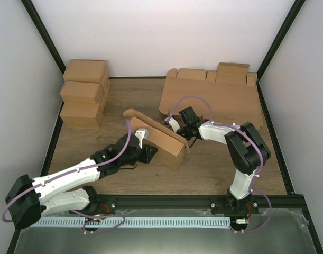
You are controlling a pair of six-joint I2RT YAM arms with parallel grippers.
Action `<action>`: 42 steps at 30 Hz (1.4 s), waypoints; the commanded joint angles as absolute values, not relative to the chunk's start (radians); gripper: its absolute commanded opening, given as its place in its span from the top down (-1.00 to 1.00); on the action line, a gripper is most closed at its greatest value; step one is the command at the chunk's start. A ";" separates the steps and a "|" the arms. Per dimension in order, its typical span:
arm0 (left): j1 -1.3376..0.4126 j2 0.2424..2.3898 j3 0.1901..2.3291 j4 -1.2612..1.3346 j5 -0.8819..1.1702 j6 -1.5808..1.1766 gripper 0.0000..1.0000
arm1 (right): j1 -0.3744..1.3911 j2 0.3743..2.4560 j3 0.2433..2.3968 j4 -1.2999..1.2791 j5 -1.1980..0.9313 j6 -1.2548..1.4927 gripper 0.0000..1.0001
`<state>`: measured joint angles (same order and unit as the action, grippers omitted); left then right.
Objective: Fold the paper box
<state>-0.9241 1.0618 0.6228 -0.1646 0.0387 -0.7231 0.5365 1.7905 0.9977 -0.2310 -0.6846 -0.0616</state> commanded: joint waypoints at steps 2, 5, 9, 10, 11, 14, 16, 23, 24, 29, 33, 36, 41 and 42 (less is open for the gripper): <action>-0.922 1.033 0.650 -0.201 0.042 -0.730 0.73 | 0.579 1.735 0.984 -0.233 -0.675 -0.031 0.36; -0.922 1.037 0.664 -0.218 0.035 -0.731 0.65 | 0.581 1.722 0.971 -0.241 -0.639 0.002 0.36; -0.921 1.043 0.689 -0.232 0.033 -0.740 0.53 | 0.577 1.702 0.961 -0.226 -0.623 0.074 0.36; -0.921 1.043 0.691 -0.233 0.031 -0.744 0.52 | 0.576 1.697 0.959 -0.224 -0.610 0.089 0.36; -0.922 1.043 0.693 -0.234 0.028 -0.745 0.51 | 0.575 1.692 0.960 -0.224 -0.588 0.102 0.36; -0.919 1.046 0.702 -0.253 0.012 -0.749 0.51 | 0.575 1.682 0.966 -0.241 -0.499 0.114 0.35; -0.918 1.043 0.704 -0.270 0.003 -0.755 0.51 | 0.575 1.671 0.965 -0.249 -0.473 0.104 0.33; -0.916 0.953 0.674 -0.334 -0.078 -0.810 0.49 | 0.578 1.621 0.969 -0.257 -0.512 0.078 0.31; -0.916 0.924 0.657 -0.327 -0.085 -0.817 0.46 | 0.578 1.619 0.969 -0.261 -0.505 0.080 0.31; -0.917 0.849 0.615 -0.323 -0.095 -0.840 0.42 | 0.576 1.581 0.965 -0.280 -0.452 0.115 0.30; -0.917 0.857 0.623 -0.338 -0.092 -0.835 0.40 | 0.565 1.513 0.971 -0.300 -0.420 0.138 0.29; -0.917 0.867 0.629 -0.336 -0.089 -0.827 0.38 | 0.561 1.474 1.002 -0.338 -0.408 0.135 0.28; -0.916 0.889 0.650 -0.343 -0.093 -0.817 0.28 | 0.561 1.393 1.052 -0.397 -0.424 0.127 0.11; -0.917 0.892 0.656 -0.346 -0.096 -0.816 0.16 | 0.561 1.376 1.056 -0.406 -0.432 0.125 0.03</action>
<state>-0.9215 0.8730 0.6331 -0.3241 -0.0853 -0.8303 0.5632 1.4483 0.9909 -0.3492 -0.4271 0.1284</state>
